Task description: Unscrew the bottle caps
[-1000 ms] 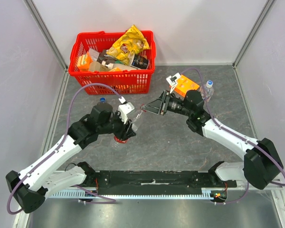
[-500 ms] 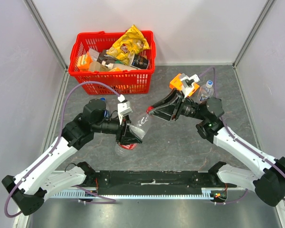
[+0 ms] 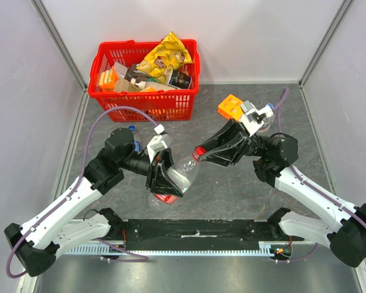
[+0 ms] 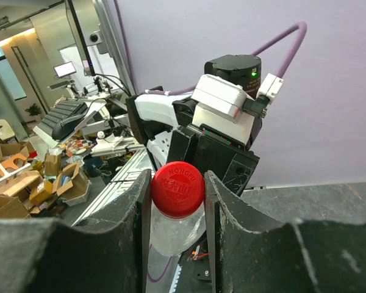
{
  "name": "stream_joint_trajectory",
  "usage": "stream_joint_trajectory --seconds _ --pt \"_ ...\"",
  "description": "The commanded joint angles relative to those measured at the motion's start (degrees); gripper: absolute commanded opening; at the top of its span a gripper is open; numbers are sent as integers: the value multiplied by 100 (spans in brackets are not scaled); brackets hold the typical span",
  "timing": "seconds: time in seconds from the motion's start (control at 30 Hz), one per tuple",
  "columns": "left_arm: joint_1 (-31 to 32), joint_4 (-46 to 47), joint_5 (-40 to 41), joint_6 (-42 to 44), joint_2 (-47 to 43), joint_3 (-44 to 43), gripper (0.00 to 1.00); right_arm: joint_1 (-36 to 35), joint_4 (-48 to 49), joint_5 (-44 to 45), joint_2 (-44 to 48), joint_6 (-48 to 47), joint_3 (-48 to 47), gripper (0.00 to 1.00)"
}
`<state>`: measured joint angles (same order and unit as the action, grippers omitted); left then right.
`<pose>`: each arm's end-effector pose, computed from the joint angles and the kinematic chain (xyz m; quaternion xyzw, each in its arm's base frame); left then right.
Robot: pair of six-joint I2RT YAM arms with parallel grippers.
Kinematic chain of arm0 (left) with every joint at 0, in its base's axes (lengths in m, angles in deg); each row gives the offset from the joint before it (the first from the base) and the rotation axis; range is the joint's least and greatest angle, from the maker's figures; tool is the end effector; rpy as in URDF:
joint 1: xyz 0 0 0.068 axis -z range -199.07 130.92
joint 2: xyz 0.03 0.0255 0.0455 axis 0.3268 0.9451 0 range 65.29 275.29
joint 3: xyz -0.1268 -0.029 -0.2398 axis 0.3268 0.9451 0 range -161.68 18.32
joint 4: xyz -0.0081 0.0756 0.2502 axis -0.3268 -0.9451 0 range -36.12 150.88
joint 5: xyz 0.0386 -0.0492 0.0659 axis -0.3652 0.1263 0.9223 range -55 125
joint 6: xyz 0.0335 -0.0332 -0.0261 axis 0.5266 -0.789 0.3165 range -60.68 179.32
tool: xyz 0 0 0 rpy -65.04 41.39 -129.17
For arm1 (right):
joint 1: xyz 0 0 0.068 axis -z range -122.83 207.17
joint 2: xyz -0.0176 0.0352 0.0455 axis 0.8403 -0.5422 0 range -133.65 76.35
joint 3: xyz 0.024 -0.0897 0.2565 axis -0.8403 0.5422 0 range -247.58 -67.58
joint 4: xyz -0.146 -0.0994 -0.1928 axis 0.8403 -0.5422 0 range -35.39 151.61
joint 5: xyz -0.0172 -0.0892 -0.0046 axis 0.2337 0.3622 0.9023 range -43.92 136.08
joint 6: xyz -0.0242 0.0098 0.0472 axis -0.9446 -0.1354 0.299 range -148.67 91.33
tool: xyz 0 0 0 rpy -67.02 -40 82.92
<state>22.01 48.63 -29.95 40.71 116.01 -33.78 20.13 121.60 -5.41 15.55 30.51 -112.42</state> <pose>0.1173 -0.1451 0.3669 0.4622 0.5712 -0.6265 0.2601 0.1529 0.1502 0.4012 -0.3249 0.4220 0.7305 0.4275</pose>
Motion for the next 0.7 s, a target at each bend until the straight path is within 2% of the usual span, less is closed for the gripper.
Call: stream_joint_trajectory --seconds 0.0,0.27,0.43,0.67 --pt "-12 636 -484 -380 -36 -11 43 -32 778 -292 191 103 2 5" --pt "-12 654 -475 -363 61 42 43 -40 620 -257 182 24 -7 8" --pt "-4 408 -423 -170 0 77 43 -32 207 59 252 -274 -34 8" --pt "-4 -75 -80 112 -264 296 43 -40 -1548 998 691 -1337 -253 6"
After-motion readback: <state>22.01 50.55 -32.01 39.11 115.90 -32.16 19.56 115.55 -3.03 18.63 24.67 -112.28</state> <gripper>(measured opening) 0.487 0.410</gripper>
